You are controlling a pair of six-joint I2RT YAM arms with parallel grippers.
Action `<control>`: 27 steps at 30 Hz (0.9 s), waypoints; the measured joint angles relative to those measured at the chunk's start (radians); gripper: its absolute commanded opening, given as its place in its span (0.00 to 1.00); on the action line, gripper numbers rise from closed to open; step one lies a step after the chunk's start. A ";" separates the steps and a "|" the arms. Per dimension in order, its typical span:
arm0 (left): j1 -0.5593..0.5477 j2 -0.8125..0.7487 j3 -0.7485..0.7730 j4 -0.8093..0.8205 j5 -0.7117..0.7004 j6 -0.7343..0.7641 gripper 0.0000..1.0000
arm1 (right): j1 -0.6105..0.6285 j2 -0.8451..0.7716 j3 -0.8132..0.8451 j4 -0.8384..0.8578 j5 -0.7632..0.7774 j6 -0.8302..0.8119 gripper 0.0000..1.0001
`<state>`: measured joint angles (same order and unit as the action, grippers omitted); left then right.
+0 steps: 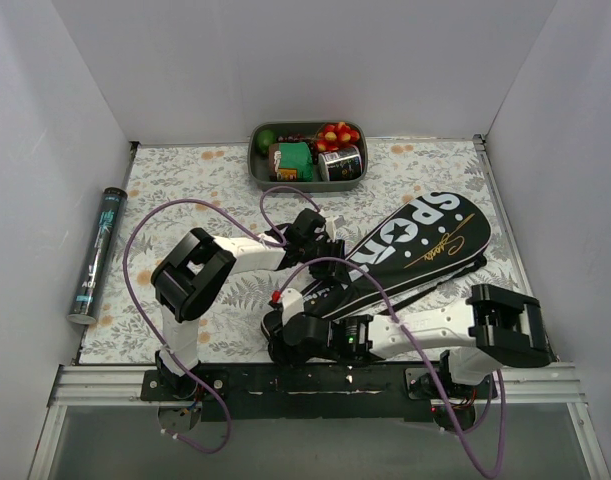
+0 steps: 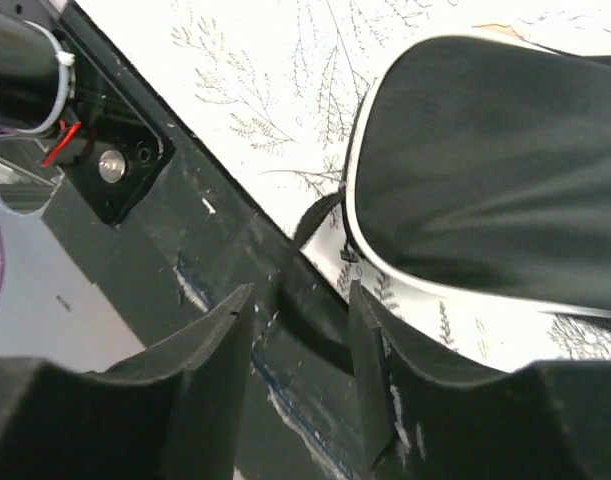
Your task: Pack up the badminton gear
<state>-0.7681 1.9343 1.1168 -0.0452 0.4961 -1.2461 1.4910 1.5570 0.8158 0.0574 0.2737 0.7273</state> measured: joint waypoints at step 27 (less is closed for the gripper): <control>0.079 0.061 0.401 -0.406 -0.229 0.258 0.98 | -0.008 -0.618 -0.060 -0.835 0.394 0.237 0.96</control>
<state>-0.6891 1.9953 1.5177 -0.4511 0.2668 -0.9878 1.4826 0.9394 0.7559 -0.7780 0.6674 0.9642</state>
